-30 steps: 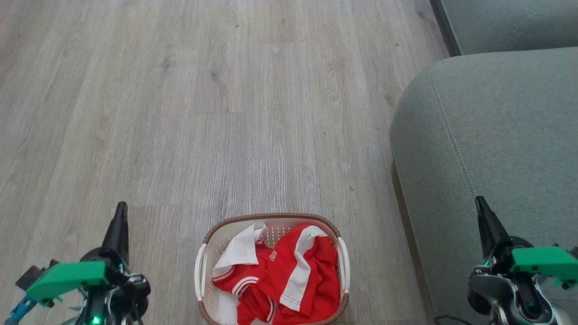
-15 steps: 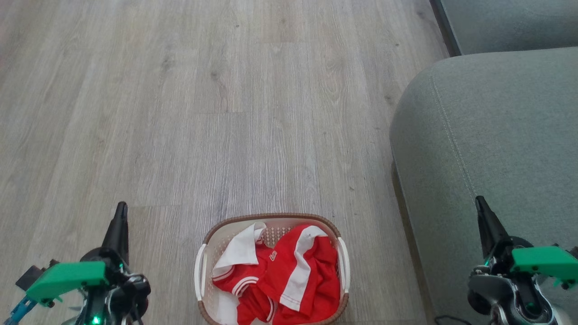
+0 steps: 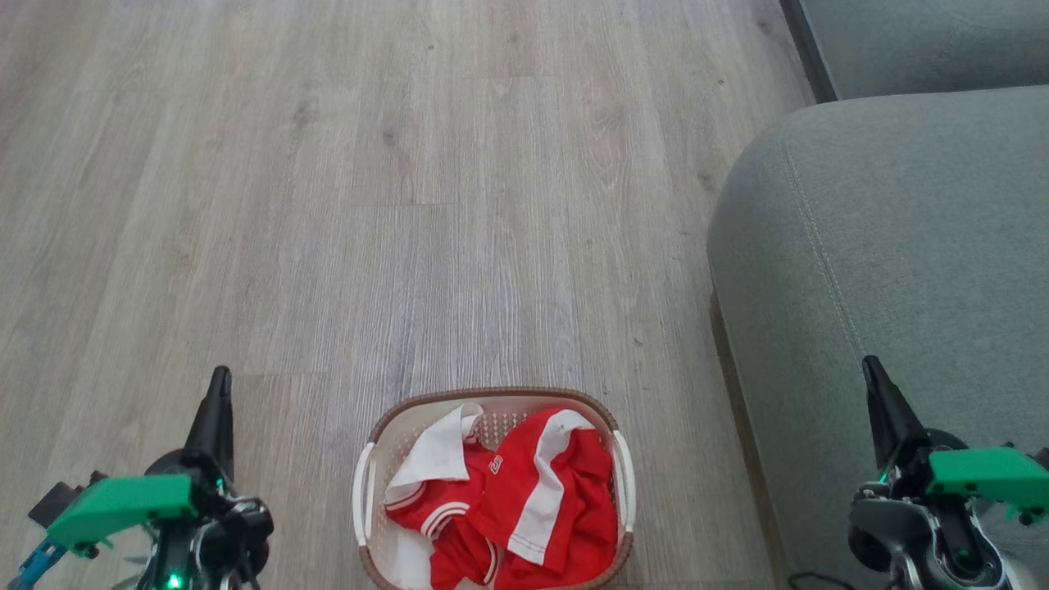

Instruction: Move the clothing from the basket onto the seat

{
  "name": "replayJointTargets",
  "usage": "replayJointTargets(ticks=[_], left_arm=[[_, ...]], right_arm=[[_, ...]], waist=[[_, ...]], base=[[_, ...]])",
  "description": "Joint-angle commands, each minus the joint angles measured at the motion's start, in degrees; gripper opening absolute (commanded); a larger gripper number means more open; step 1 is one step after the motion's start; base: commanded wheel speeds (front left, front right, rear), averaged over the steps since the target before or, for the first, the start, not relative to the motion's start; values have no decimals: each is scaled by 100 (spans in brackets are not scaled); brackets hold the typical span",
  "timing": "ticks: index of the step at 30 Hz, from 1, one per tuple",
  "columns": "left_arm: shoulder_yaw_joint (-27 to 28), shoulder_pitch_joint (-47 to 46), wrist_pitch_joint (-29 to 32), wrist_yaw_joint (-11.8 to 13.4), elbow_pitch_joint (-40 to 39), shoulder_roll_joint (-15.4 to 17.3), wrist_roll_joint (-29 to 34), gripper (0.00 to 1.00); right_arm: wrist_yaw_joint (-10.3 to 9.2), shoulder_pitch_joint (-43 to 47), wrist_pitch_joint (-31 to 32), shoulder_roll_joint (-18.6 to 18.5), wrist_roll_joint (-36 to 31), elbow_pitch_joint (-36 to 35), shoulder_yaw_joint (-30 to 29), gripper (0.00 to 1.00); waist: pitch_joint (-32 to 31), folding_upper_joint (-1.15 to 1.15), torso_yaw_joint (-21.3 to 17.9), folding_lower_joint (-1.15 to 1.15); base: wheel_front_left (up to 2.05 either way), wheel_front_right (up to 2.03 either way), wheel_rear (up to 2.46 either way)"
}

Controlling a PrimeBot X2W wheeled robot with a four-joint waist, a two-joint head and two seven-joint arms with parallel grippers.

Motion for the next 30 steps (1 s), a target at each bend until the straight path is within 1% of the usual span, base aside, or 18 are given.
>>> replayJointTargets(ticks=[1,10,11,15,24,30], left_arm=[[205,-278,41,-37,-193,50,-15,0],[205,-278,41,-37,-193,50,-15,0],[-6,3,-6,4,30,-2,0,100],[-22,222,-16,8,361,-54,2,100],[-79,271,-150,10,260,-47,95,100],[-106,297,-250,46,136,-42,289,100]], right_arm=[[-1,-309,17,-16,34,-225,107,0],[-1,-309,17,-16,34,-225,107,0],[1,4,0,0,-1,31,4,100],[0,192,-6,26,-3,364,48,100],[0,189,-142,24,-72,320,190,100],[0,180,-244,22,-223,271,244,100]], waist=[[0,0,0,0],[0,0,0,0],[0,0,0,0],[0,0,0,0],[-19,0,-4,0],[-33,0,-2,0]], base=[[0,0,0],[0,0,0],[0,0,0],[0,0,0],[0,0,0],[0,0,0]])
